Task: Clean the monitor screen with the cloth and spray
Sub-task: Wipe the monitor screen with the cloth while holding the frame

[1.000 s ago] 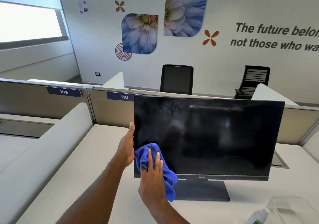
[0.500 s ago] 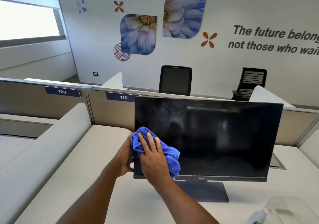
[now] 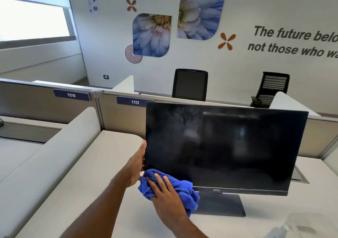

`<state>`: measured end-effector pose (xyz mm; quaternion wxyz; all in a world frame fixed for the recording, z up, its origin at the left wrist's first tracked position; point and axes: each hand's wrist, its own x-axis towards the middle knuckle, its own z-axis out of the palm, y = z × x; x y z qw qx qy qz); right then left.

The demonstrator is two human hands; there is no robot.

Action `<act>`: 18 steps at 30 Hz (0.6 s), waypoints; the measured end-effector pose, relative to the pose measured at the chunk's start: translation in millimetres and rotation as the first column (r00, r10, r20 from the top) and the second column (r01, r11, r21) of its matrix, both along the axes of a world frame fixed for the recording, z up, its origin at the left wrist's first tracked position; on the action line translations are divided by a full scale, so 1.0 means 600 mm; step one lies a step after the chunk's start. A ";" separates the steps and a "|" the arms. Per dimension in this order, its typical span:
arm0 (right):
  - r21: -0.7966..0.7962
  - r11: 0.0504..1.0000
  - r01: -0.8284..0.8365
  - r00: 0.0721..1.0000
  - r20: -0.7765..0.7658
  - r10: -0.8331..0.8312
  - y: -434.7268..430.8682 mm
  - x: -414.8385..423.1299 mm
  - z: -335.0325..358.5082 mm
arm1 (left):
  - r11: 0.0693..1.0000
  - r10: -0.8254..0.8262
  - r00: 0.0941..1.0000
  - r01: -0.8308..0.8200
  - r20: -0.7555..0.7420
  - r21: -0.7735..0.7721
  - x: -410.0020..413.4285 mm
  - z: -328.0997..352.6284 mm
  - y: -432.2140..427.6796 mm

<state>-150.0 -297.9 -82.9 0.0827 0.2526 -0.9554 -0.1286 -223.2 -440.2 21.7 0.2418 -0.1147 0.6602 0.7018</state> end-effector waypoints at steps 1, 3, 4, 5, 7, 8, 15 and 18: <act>-0.006 1.000 0.000 1.000 0.007 0.000 0.001 0.002 0.000 | 1.000 0.005 1.000 -0.005 -0.002 -0.005 0.003 0.001 0.001; -0.032 0.999 0.021 1.000 0.019 -0.020 0.003 0.005 0.007 | 1.000 0.028 0.999 -0.028 -0.020 -0.011 0.007 0.005 0.006; -0.051 0.998 0.042 0.999 0.010 -0.041 0.004 0.004 0.015 | 0.999 0.039 0.999 -0.040 -0.034 -0.015 0.006 0.006 0.008; -0.078 0.995 0.061 0.998 -0.021 -0.063 0.005 0.001 0.022 | 0.998 0.055 0.998 -0.056 -0.044 -0.013 0.007 0.007 0.008; -0.151 0.982 0.114 0.987 -0.094 -0.129 0.002 -0.009 0.044 | 0.997 0.080 0.996 -0.080 -0.046 0.005 0.005 0.005 0.007; -0.197 0.969 0.147 0.978 -0.117 -0.172 -0.001 -0.015 0.057 | 0.996 0.084 0.996 -0.084 -0.039 0.003 0.005 0.003 0.007; -0.272 0.942 0.197 0.971 -0.081 -0.227 -0.016 -0.021 0.078 | 0.996 0.090 0.995 -0.091 -0.050 -0.011 0.013 0.010 0.013; -0.148 0.981 0.125 0.992 -0.005 -0.127 -0.023 -0.006 0.018 | 0.992 0.122 0.991 -0.120 -0.050 0.051 0.014 0.012 0.015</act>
